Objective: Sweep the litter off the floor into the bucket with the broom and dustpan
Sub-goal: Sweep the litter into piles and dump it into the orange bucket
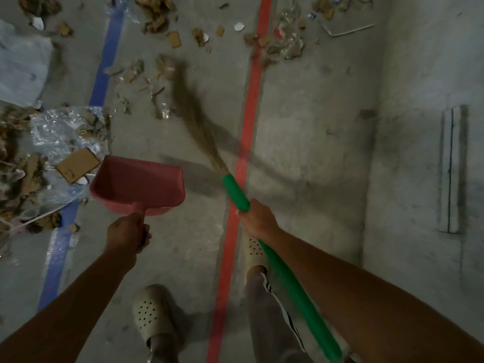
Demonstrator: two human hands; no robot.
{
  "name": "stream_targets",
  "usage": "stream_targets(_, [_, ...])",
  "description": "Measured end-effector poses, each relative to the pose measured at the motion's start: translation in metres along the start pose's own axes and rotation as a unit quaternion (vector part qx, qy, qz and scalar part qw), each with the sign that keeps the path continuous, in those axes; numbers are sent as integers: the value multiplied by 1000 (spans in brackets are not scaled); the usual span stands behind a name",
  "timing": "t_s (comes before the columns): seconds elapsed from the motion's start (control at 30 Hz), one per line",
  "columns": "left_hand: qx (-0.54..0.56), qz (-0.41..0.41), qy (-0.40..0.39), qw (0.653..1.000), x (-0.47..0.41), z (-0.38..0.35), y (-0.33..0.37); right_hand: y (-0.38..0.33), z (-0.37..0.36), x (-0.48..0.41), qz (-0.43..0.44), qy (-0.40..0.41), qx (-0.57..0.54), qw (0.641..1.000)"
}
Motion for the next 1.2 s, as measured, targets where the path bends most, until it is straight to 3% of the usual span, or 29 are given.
stream_targets(0.17, [-7,-13,2,1000,15,-27,11,16,59,13,12,76,-79,994])
stream_targets(0.37, [-8,-33,-26,999,18,-86,45,99,135,-13,-172,185,-208,945])
stream_targets(0.47, [21,-29,-38,999,16,-111,54,129,148,-38,-269,159,-295,903])
stream_targets(0.53, [41,-19,-44,998,14,-121,55,135,144,-55,-287,125,-301,901])
stream_targets(0.6, [76,-1,-49,996,14,-124,53,118,138,-58,-253,94,-214,939])
stream_targets(0.7, [116,23,-40,992,15,-117,41,66,130,-49,-133,50,-52,988])
stream_targets(0.8, [124,17,-13,992,19,-100,27,12,117,-42,-6,-9,66,998])
stream_targets(0.93, [104,16,41,994,30,-67,3,-41,103,-19,109,-28,122,986])
stream_targets(1.03, [119,34,58,991,38,-38,-16,-55,91,1,131,-11,98,986])
stream_targets(1.2, [155,46,89,983,42,11,-46,-49,72,13,38,42,47,997])
Point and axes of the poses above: each hand's wrist, its own x-axis away from the middle knuckle, its own z-axis out of the back of the hand, y = z × x, the point moved 3 cm from there along -x, towards the middle knuckle, and after that the axes turned 7 degrees about x, right-handed, at the moved point
